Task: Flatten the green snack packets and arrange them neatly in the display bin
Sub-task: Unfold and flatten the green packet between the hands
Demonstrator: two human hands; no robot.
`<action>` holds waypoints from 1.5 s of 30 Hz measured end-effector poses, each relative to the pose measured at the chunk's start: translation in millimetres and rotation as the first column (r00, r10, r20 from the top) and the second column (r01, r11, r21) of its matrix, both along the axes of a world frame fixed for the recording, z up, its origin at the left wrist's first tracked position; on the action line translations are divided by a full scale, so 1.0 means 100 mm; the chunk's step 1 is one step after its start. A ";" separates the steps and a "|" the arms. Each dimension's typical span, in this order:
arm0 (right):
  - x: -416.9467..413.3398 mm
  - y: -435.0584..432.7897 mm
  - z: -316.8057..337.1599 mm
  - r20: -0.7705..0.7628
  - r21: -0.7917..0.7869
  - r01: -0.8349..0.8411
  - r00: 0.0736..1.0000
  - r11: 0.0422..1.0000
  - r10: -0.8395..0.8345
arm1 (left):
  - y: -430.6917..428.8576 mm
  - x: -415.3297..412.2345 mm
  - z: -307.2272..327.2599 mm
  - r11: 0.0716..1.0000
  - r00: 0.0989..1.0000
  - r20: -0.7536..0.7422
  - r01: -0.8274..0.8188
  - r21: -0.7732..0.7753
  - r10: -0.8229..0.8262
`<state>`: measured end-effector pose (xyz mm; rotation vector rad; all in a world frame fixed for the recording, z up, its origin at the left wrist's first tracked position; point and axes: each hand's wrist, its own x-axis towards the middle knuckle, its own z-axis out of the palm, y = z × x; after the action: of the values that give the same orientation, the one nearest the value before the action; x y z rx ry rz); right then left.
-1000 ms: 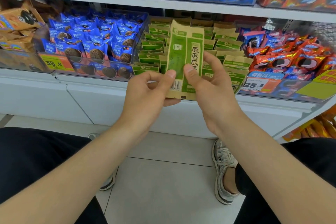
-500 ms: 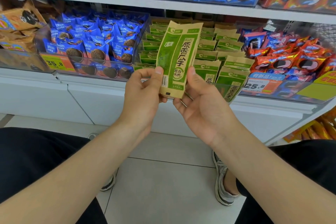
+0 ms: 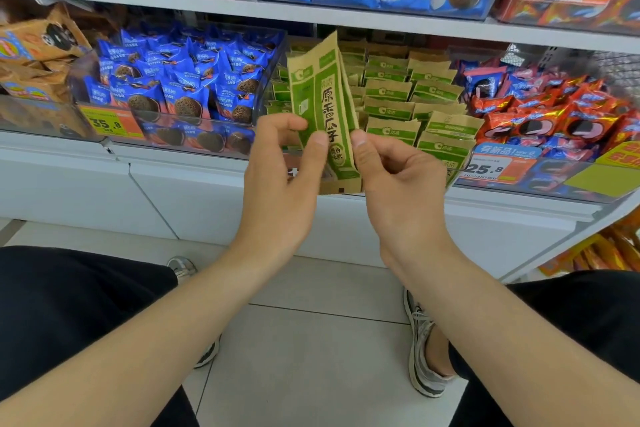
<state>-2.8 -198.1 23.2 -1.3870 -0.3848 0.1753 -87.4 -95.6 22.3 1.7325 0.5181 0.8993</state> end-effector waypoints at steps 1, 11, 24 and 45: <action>0.01 0.00 -0.01 0.058 -0.024 0.021 0.998 0.999 -0.020 | -0.05 -0.01 0.01 0.999 0.999 -0.010 0.041 -0.016 -0.041; 0.05 -0.04 -0.02 -0.140 0.065 -0.044 0.989 0.997 0.053 | 0.00 -0.02 -0.01 0.965 0.963 -0.069 0.262 0.016 -0.261; 0.07 -0.09 0.04 -0.201 -0.006 -0.114 0.973 0.993 0.111 | 0.03 -0.02 0.04 0.921 0.921 -0.075 0.373 -0.112 -0.382; 0.03 -0.03 0.06 -0.042 -0.326 -0.153 0.988 0.933 0.148 | 0.11 0.00 -0.04 0.960 0.974 -0.123 0.158 -0.232 -0.190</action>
<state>-0.3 -201.0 29.1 -1.6842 -0.4633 0.3920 -87.2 -85.1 18.8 1.6177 0.5300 0.5716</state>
